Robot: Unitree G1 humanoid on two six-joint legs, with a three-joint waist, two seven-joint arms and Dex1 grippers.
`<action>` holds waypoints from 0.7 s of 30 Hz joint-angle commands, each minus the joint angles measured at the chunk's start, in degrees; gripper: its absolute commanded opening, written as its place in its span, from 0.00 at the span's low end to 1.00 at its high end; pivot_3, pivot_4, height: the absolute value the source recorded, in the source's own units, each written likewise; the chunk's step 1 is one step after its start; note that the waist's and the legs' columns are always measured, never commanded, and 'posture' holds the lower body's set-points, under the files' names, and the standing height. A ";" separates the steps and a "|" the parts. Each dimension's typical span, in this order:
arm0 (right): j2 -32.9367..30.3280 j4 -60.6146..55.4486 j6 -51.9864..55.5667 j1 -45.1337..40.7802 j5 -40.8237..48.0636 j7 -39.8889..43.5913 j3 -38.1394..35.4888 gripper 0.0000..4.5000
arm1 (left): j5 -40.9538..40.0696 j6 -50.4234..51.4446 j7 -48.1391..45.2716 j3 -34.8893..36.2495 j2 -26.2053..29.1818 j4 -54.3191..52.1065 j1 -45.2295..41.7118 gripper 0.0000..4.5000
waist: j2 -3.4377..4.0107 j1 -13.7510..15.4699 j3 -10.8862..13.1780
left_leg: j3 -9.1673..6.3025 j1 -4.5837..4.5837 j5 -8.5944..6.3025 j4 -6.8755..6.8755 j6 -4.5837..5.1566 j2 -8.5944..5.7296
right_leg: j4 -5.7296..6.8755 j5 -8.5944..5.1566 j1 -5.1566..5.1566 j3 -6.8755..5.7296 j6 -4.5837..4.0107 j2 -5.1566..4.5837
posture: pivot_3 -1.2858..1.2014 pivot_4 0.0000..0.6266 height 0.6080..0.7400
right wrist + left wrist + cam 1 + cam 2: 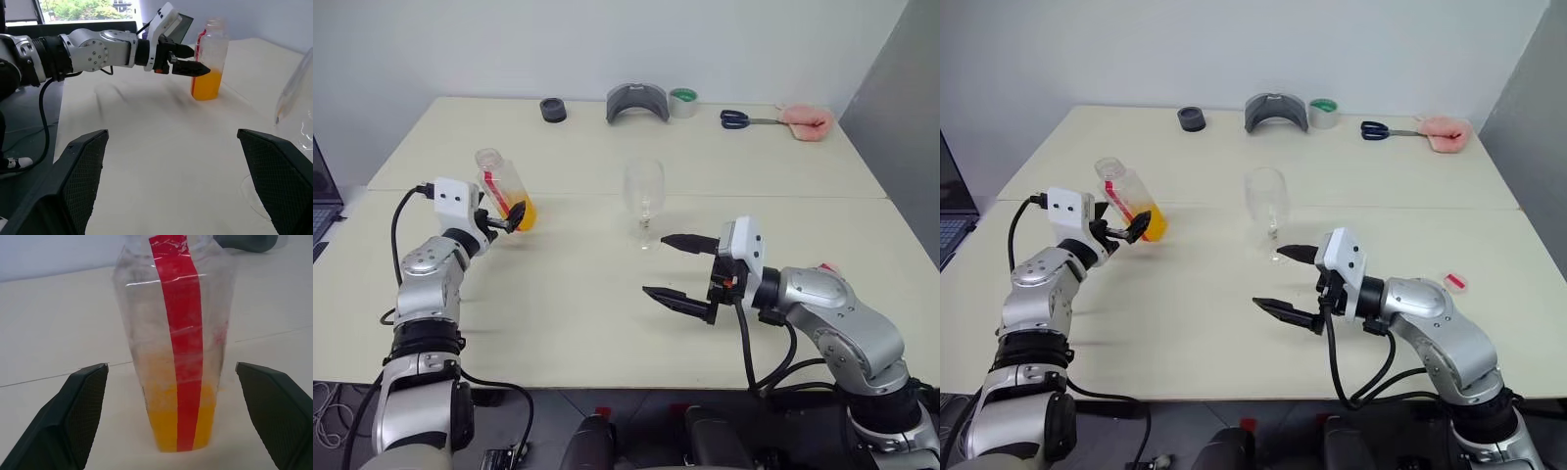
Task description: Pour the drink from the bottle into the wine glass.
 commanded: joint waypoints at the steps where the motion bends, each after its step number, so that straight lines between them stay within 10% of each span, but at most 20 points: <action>1: 0.08 -0.93 -1.68 -0.36 0.04 -0.06 0.03 1.00 | 0.51 -3.12 -0.51 0.12 0.36 3.20 -3.32 1.00 | 0.00 -0.01 0.00 | -0.01 -0.01 0.00 0.03 0.00 0.01 | 0.00 0.00 0.00 -0.01 0.00 0.00 | 0.52 0.24 1.00; 6: 0.06 -0.71 -2.07 -0.57 -0.02 -0.08 0.34 1.00 | 1.36 -5.83 -1.73 -0.68 0.22 10.82 -7.79 1.00 | 0.00 0.00 0.00 | -0.15 -0.23 0.00 0.32 0.01 0.00 | 0.02 0.00 -0.03 -0.18 0.00 0.02 | 0.52 0.24 1.00; 16: 0.20 -0.77 -2.49 -0.39 -0.40 -0.87 0.58 1.00 | 1.63 -8.69 -3.05 -0.93 -0.26 14.96 -9.70 0.41 | 0.00 -0.04 0.00 | -0.17 -0.34 -0.01 0.50 0.01 -0.03 | 0.03 0.02 -0.04 -0.19 0.04 0.01 | 0.52 0.24 1.00; 21: 0.53 -0.84 -3.15 -0.42 -1.31 -2.07 0.14 1.00 | 2.08 -8.56 -3.85 -2.31 -1.03 9.81 -8.31 0.38 | 0.00 -0.02 0.00 | -0.18 -0.35 -0.01 0.50 0.01 -0.04 | 0.04 0.02 -0.04 -0.19 0.04 0.01 | 0.52 0.24 1.00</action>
